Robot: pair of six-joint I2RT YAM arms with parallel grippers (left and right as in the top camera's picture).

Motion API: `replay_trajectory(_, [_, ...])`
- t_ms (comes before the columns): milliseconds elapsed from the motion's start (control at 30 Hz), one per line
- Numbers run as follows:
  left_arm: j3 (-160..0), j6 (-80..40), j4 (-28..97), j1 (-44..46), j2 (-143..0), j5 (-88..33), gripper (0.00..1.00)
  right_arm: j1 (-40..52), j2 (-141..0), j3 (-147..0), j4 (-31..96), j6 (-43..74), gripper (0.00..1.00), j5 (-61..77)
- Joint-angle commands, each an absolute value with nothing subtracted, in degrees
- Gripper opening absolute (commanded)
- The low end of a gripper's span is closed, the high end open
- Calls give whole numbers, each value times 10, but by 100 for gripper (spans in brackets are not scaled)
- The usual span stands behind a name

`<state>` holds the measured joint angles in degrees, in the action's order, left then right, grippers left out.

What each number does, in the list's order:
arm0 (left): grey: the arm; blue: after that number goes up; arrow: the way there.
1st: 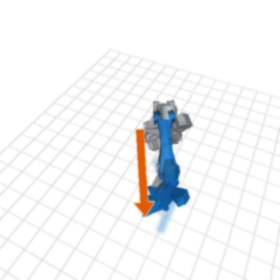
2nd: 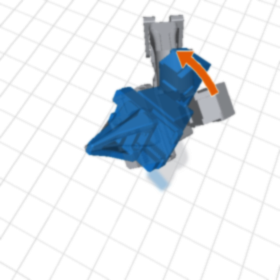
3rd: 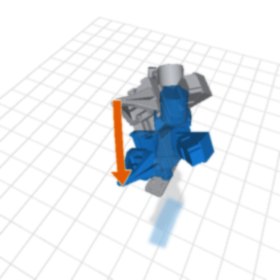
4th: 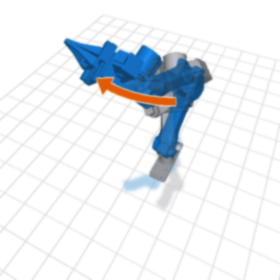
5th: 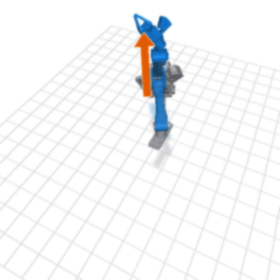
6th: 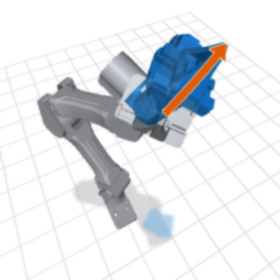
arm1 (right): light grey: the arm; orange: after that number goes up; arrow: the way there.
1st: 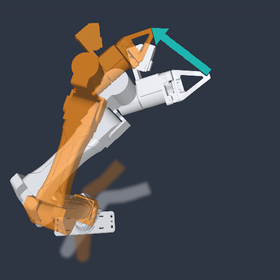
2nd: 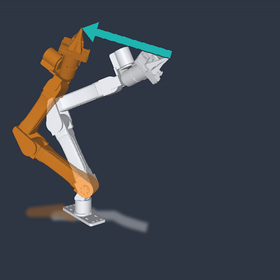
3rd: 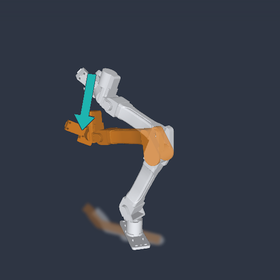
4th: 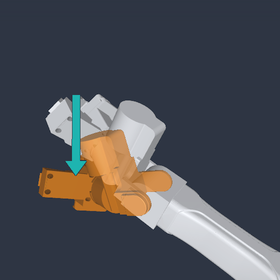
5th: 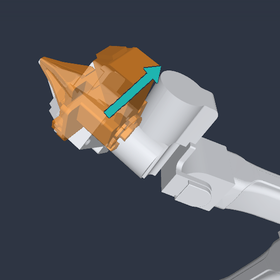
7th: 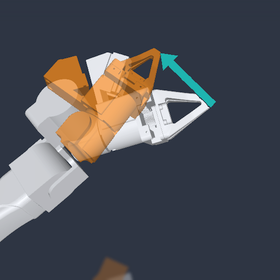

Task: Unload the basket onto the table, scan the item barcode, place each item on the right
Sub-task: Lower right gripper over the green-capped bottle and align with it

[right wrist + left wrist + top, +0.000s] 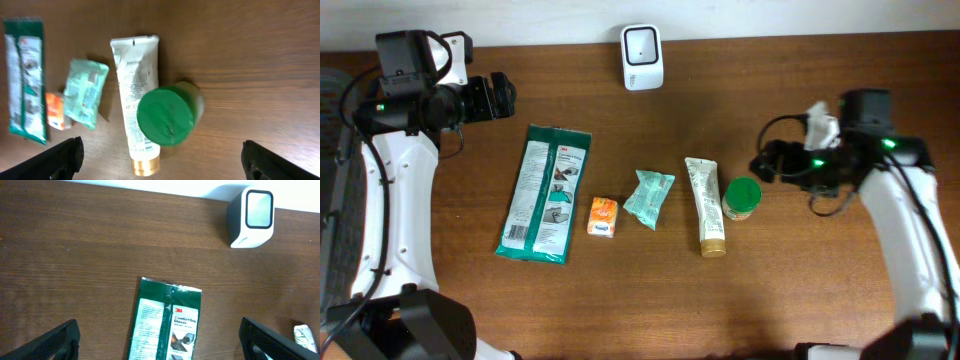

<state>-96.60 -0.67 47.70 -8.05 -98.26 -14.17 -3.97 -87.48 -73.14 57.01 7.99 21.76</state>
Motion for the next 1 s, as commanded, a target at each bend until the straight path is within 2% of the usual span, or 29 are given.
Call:
replay_trajectory(0, [-978, -4, 477, -81, -977, -148, 99, 25, -912, -740, 569, 142, 98, 126])
replay_trajectory(200, [-978, -4, 477, -81, -977, -148, 99, 69, -940, -740, 566, 217, 100, 51])
replay_trajectory(533, [-978, -4, 477, -81, -977, -148, 99, 105, -1003, -739, 537, 230, 97, 50])
replay_trajectory(867, [-978, -4, 477, -81, -977, -148, 99, 104, -1021, -739, 549, 230, 74, 26])
replay_trajectory(967, [-978, -4, 477, -81, -977, -148, 99, 104, -1021, -740, 561, 228, 62, 8])
